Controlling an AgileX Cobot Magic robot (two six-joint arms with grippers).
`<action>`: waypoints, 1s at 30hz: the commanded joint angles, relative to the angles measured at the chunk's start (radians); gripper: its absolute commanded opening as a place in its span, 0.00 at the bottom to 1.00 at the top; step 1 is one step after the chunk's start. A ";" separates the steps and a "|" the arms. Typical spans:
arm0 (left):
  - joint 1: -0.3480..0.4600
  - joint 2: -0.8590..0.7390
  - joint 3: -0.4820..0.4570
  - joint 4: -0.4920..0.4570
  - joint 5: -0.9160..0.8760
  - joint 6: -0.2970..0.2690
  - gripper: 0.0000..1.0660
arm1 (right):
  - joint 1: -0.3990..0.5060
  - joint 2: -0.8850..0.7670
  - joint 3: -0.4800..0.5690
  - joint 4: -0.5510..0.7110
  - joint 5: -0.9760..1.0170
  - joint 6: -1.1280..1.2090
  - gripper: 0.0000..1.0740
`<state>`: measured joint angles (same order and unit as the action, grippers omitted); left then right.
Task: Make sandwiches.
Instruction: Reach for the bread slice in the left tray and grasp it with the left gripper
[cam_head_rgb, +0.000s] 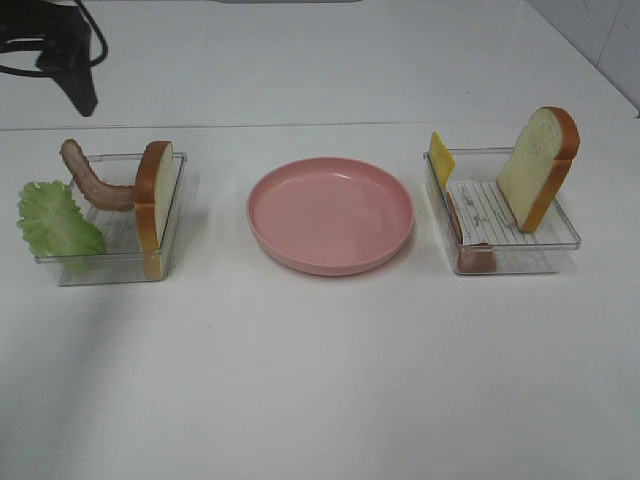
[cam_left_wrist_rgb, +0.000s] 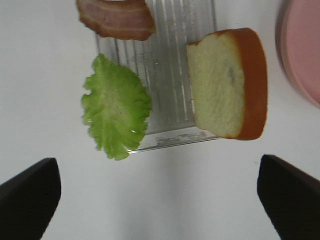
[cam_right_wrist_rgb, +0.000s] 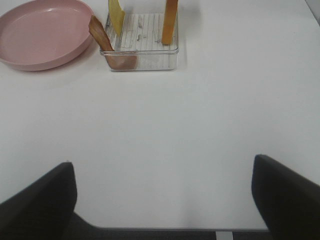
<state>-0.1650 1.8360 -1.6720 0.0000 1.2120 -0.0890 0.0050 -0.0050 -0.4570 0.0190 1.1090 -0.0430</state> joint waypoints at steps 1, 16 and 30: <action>-0.042 0.037 -0.028 -0.014 0.065 -0.033 0.96 | -0.004 -0.021 0.004 -0.006 -0.005 -0.002 0.86; -0.169 0.239 -0.126 -0.016 0.019 -0.118 0.96 | -0.004 -0.021 0.004 -0.006 -0.005 -0.002 0.86; -0.169 0.327 -0.131 0.005 -0.085 -0.092 0.96 | -0.004 -0.021 0.004 -0.006 -0.005 -0.002 0.86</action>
<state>-0.3280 2.1580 -1.7990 0.0000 1.1390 -0.1840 0.0050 -0.0050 -0.4570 0.0190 1.1090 -0.0430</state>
